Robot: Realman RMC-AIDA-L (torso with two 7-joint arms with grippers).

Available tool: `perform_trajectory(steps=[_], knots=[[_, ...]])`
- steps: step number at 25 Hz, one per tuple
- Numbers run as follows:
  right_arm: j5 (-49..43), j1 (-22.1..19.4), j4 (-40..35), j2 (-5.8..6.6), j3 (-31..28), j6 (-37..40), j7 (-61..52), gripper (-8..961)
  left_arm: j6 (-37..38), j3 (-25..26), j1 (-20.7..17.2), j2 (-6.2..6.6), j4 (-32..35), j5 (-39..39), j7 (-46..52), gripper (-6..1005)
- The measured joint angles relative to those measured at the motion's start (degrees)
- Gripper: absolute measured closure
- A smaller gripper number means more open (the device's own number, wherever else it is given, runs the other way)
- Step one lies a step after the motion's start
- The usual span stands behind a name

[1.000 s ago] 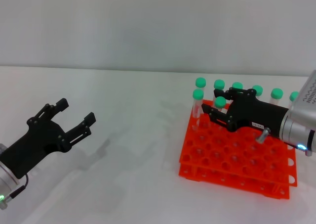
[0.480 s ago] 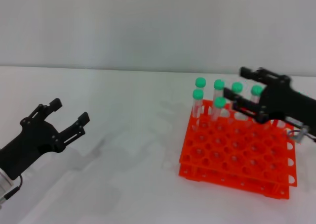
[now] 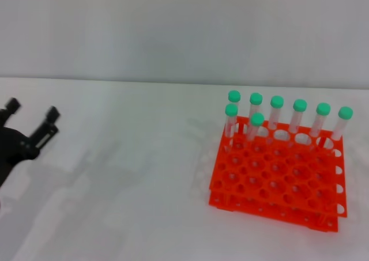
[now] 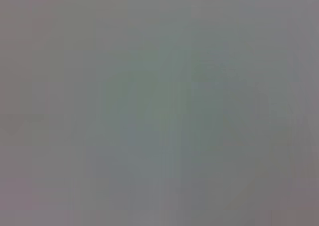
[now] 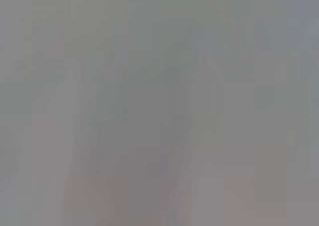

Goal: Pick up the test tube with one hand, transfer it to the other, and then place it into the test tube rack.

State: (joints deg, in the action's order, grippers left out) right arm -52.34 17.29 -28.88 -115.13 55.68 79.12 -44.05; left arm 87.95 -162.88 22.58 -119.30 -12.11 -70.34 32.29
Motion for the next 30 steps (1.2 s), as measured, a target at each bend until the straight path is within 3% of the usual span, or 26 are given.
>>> perform_trajectory(steps=[6,10,30], knots=[[0.1,0.8,15.7,0.0,-17.8,6.0,13.8,317,0.0,1.3,0.1,0.04,2.2,-4.5,-0.9,110],[0.1,1.2,21.0,-0.04,-25.1,8.5,21.4,317,-0.2,4.2,0.4,-0.03,4.2,-4.7,-1.0,110],[-0.4,2.1,21.1,0.15,-26.2,2.7,24.6,317,-4.6,4.7,4.2,0.06,8.2,-5.7,-2.9,110]])
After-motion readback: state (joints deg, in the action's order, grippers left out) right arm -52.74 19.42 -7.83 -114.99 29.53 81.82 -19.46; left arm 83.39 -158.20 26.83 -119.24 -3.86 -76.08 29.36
